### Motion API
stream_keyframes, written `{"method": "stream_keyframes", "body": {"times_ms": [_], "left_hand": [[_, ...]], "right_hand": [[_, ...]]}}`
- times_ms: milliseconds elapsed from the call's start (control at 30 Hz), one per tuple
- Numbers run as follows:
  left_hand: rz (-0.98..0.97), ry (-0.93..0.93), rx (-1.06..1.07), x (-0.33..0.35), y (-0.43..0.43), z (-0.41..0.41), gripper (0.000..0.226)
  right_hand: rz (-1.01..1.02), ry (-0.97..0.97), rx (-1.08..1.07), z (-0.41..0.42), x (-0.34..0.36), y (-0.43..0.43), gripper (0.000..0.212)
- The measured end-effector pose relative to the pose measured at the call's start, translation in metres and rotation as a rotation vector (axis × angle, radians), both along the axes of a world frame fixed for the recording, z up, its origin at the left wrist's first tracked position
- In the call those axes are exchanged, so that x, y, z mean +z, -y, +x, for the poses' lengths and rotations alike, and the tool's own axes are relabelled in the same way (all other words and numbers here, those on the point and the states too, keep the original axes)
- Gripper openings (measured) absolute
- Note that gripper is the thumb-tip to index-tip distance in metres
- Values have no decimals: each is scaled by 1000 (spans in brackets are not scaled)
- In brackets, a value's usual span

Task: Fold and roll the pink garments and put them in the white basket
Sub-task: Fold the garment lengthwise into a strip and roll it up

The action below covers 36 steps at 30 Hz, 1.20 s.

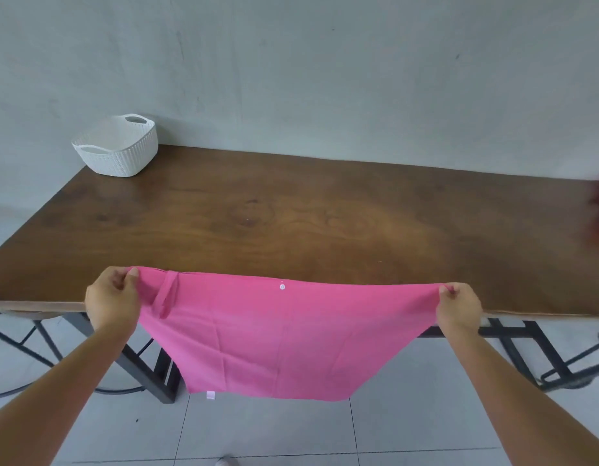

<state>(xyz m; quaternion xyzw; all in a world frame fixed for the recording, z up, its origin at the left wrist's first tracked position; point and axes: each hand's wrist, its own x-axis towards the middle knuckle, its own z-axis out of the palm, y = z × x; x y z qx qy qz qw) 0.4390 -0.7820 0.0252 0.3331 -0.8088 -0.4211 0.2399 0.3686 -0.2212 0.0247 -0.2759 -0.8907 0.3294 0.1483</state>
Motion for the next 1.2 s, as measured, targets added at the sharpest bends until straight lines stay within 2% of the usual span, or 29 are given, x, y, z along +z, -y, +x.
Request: {"method": "stream_keyframes", "body": {"times_ms": [200,333,567,900,1200], "left_hand": [[-104,202,130,-9,5,-46,20],[-133,262,150,-11,6,-77,20],[-237,261,124,-20,12,-127,16],[-240,237,88,-20,6,-213,14],[-281,271,91,-25,-2,-280,13]], "right_hand": [[134,85,-61,-41,-16,10,26],[270,69,-50,-66,-23,18,24],[308,35,-20,-114,-27,22,16],[347,72,-90,-185,-33,18,13],[382,73,-63,-261,-32,13,14]]}}
